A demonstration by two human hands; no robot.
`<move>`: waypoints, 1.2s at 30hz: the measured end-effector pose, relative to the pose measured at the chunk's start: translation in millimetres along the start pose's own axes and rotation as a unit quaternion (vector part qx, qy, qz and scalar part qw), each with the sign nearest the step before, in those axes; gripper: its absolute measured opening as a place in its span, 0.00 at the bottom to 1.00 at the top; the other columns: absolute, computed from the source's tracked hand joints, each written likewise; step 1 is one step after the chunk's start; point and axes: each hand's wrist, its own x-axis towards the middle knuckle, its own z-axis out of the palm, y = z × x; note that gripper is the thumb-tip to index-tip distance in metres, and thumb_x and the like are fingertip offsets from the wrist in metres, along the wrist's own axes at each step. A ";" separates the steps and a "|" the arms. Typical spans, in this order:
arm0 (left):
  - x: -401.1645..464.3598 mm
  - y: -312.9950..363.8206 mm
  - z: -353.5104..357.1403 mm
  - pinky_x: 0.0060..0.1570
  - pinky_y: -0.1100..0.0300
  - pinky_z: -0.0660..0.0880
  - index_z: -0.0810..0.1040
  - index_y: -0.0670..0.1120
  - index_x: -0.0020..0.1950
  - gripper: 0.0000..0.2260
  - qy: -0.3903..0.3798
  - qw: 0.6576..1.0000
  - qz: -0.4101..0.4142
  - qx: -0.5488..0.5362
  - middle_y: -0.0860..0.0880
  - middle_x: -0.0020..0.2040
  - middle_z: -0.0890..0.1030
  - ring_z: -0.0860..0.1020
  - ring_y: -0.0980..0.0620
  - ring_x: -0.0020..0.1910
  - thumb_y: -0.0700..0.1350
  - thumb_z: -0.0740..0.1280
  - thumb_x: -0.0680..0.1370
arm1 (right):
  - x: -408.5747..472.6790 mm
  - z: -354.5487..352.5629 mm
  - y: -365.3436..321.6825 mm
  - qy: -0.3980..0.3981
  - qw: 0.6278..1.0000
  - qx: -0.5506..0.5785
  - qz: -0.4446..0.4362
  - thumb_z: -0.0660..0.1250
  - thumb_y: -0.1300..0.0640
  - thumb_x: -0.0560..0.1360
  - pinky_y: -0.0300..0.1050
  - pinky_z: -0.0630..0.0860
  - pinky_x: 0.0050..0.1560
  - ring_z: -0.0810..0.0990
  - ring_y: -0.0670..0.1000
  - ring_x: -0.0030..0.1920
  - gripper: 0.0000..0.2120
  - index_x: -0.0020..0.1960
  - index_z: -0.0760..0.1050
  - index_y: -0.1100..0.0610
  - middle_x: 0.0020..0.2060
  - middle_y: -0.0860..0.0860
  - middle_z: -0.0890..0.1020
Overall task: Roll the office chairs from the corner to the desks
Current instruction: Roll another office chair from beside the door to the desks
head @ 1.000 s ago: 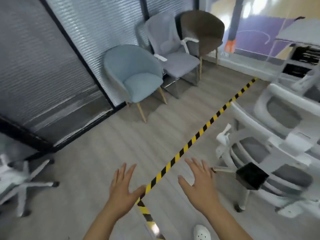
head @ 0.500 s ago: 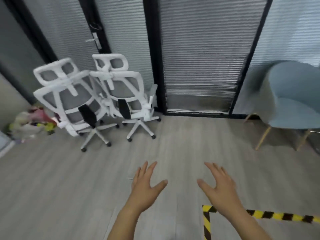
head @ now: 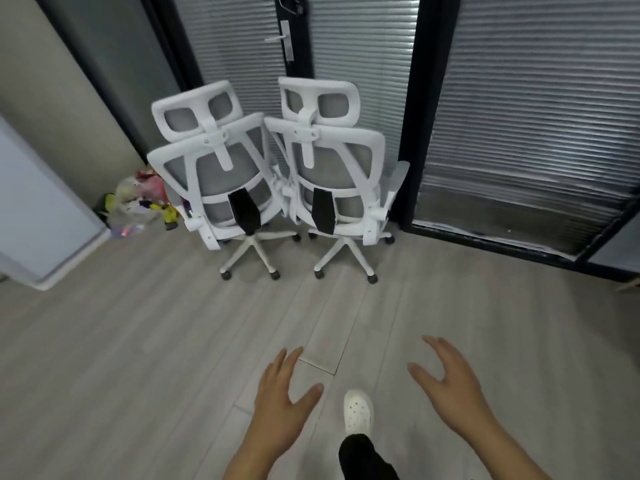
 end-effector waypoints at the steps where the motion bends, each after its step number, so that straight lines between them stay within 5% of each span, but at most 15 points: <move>1: 23.0 2.5 -10.1 0.76 0.50 0.52 0.58 0.67 0.73 0.29 0.006 1.000 -0.008 0.009 0.60 0.78 0.53 0.49 0.57 0.77 0.60 0.68 0.75 | 28.6 2.9 -11.4 -0.001 1.000 0.013 -0.003 0.67 0.42 0.76 0.53 0.53 0.77 0.56 0.48 0.77 0.30 0.75 0.63 0.43 0.77 0.47 0.61; 12: 280.1 80.6 -121.7 0.74 0.55 0.53 0.59 0.60 0.76 0.31 0.077 0.991 0.014 0.109 0.54 0.79 0.55 0.52 0.55 0.77 0.57 0.68 0.76 | 307.8 0.0 -158.3 0.000 0.995 0.031 -0.095 0.70 0.46 0.75 0.54 0.60 0.74 0.62 0.50 0.74 0.30 0.74 0.65 0.47 0.72 0.46 0.67; 25: 599.4 134.5 -176.7 0.76 0.47 0.51 0.53 0.58 0.78 0.39 0.010 0.970 0.159 0.186 0.52 0.80 0.52 0.48 0.50 0.79 0.63 0.66 0.71 | 494.5 -20.7 -281.0 0.045 0.978 -0.133 -0.157 0.65 0.41 0.76 0.53 0.47 0.77 0.47 0.50 0.79 0.34 0.78 0.54 0.42 0.79 0.47 0.52; 31: 762.3 172.1 -208.2 0.76 0.47 0.46 0.48 0.59 0.79 0.39 0.008 0.918 0.256 0.303 0.51 0.80 0.46 0.44 0.48 0.79 0.57 0.68 0.76 | 588.0 7.1 -359.6 0.036 0.956 -0.254 -0.146 0.61 0.40 0.78 0.57 0.40 0.77 0.39 0.51 0.79 0.36 0.79 0.45 0.42 0.80 0.46 0.44; 36: 829.9 167.8 -204.4 0.76 0.45 0.49 0.51 0.55 0.79 0.40 -0.028 0.835 0.382 0.394 0.47 0.80 0.51 0.49 0.44 0.79 0.57 0.70 0.74 | 655.7 43.8 -366.2 0.065 0.933 -0.333 -0.122 0.64 0.42 0.75 0.62 0.47 0.75 0.41 0.51 0.79 0.41 0.80 0.45 0.46 0.80 0.48 0.50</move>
